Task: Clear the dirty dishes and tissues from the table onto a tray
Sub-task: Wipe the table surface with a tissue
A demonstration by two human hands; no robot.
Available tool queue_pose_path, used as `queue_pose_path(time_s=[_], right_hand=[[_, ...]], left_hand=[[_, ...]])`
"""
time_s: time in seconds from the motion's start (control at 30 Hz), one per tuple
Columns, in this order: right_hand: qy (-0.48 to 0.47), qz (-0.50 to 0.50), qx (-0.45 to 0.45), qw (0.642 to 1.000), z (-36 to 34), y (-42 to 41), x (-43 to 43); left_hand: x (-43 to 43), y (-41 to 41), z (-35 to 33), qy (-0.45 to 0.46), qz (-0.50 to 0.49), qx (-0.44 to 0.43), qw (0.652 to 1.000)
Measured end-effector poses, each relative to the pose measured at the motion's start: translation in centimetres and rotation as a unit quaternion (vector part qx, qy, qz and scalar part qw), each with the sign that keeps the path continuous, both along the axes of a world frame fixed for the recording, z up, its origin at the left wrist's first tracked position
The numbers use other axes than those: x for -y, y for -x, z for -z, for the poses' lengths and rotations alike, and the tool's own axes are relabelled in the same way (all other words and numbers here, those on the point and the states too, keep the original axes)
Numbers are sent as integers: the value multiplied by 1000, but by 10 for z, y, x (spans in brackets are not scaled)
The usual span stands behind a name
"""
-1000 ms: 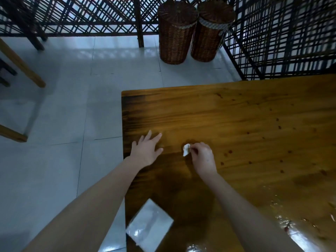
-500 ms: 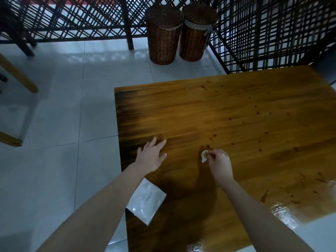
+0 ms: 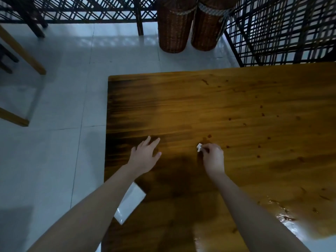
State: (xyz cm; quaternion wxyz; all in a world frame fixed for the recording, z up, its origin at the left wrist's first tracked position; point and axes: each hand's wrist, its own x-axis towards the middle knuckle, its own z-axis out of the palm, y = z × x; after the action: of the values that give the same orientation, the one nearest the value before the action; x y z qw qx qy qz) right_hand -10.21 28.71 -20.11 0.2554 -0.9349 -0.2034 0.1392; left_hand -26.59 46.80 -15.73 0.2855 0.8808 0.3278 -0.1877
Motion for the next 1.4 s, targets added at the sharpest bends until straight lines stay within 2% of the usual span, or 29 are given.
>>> queue_pose_path(time_s=[0.37,0.53,0.7,0.87,0.97,1.17,1.4], right_hand=[[55,-24,38,997,-9,-94,11],[51,-114,25,992,-7,-72,-2],[34,-239,40,970,-2,-24,-9],[24,-275,62,959,-2,-25,5],[32,-248,68,966,-7,-47,10],[50,-99,51,993,-16,-94,18],[55,-135,48,988,-15,-74,-5]], left_hand=[[22,-40,7,-11,-67,3,998],[30,-48,2,-1,-68,5,998],[39,-55,-8,-1,-70,-4,998],[47,-60,-15,-11,-72,-10,997],[47,-58,-14,-6,-72,-16,997],[46,-50,-8,-7,-91,-25,996],[49,-51,-5,-6,-98,-28,995]])
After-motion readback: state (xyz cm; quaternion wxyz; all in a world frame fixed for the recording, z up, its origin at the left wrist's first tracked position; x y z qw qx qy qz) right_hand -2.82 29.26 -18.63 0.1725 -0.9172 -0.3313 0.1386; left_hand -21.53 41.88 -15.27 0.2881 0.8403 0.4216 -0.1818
